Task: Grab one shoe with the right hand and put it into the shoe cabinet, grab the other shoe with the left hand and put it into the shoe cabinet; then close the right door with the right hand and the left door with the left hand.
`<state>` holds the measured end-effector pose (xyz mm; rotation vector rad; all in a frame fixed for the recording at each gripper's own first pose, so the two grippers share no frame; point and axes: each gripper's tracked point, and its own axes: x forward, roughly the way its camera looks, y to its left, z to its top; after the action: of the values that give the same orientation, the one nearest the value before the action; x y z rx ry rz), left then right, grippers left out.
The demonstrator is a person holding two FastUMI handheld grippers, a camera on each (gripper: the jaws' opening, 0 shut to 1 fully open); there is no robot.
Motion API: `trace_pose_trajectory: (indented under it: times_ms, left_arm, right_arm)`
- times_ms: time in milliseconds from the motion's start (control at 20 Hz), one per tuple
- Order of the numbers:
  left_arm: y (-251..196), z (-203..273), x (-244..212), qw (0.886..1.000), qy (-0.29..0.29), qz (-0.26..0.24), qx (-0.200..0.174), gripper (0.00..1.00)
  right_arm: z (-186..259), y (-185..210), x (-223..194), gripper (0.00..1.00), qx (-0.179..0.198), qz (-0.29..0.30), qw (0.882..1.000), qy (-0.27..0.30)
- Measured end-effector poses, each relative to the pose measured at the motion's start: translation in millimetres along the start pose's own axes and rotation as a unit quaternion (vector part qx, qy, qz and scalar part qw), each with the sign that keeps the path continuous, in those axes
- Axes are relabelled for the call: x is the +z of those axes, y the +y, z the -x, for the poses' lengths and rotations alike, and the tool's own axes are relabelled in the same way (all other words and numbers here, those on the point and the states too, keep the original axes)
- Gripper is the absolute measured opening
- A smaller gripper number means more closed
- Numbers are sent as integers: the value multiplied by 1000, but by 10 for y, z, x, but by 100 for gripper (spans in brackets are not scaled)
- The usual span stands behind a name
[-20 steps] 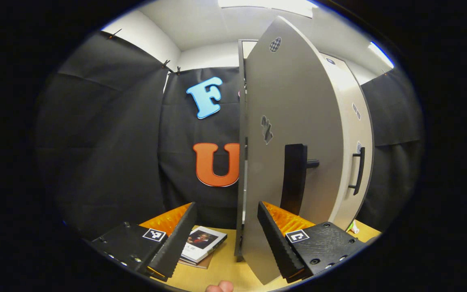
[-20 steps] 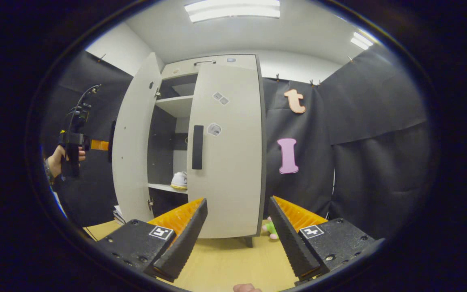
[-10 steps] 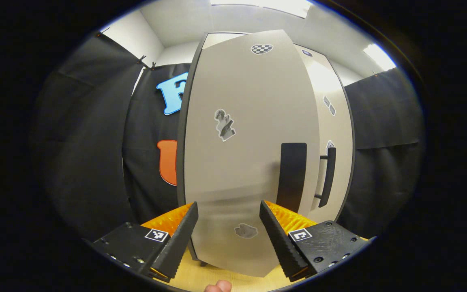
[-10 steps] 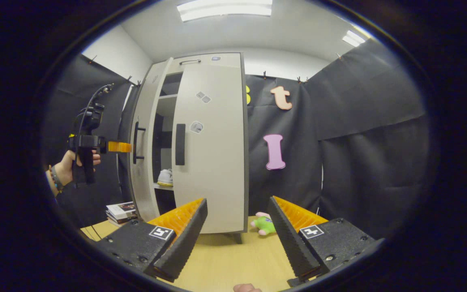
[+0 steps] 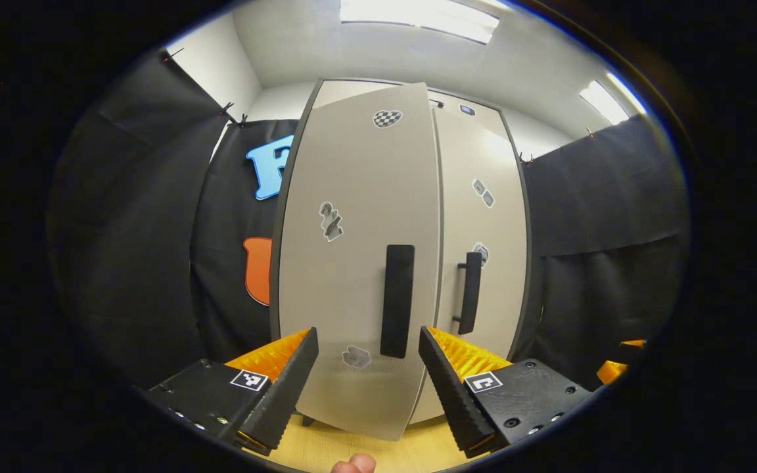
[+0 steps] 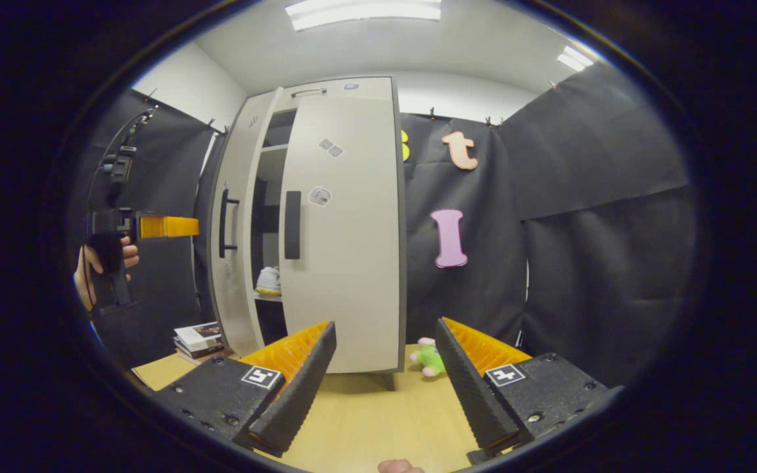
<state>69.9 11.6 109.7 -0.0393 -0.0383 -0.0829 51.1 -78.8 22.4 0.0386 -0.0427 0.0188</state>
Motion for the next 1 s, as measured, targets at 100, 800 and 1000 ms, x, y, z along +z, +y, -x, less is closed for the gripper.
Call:
trace_pose_trajectory:
  times_ms: [100, 800, 1000]
  left_arm:
    - [-117, 195, -66, 1000, -2, -19, 2, 93]
    - [-493, 946, -1021, 998, 59, 15, 7, 92]
    - [-319, 906, -1026, 998, 54, -4, 31, 92]
  right_arm:
    - [-22, 92, 16, 98, 10, 4, 1000, -1]
    - [44, 369, -307, 98, 35, 5, 999, 20]
    - [62, 338, -328, 98, 31, 1, 999, 23]
